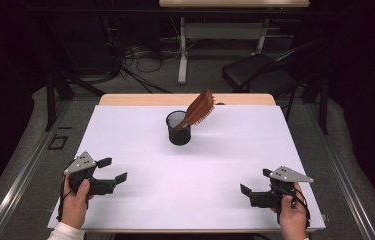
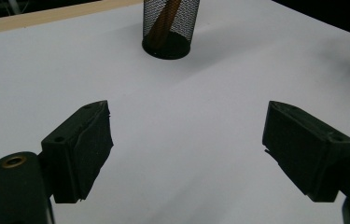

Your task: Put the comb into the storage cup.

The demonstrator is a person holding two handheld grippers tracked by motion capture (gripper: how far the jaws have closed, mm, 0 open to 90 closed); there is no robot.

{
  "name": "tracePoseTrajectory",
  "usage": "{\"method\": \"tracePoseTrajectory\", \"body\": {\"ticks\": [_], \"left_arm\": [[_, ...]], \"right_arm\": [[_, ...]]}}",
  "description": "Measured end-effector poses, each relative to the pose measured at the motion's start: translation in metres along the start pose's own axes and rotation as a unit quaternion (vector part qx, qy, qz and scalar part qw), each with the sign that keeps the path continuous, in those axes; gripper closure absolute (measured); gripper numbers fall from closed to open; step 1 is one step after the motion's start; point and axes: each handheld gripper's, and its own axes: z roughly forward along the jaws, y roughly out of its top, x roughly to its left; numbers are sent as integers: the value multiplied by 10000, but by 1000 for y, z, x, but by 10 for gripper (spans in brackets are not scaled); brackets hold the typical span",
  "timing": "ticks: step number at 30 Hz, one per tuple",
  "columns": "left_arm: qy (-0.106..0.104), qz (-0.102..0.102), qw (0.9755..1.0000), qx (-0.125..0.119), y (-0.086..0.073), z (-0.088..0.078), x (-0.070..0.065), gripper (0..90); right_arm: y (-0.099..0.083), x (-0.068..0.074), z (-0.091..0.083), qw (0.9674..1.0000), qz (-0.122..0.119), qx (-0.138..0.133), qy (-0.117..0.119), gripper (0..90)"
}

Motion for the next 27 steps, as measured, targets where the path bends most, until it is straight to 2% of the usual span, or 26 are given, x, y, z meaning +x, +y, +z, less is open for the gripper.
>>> {"method": "tracePoseTrajectory", "body": {"ticks": [9,18,27], "left_arm": [[140,-168,9997,-92,-16,-4,9,159],[253,-195,9993,-196,-24,-6,16,159],[308,-235,9991,-183,-32,-4,21,159]], "right_arm": [[-11,-9,2,9998,96,-62,-148,4],[-20,-15,4,9992,264,-185,-242,6],[-28,-23,3,9982,452,-148,-356,21]]}}
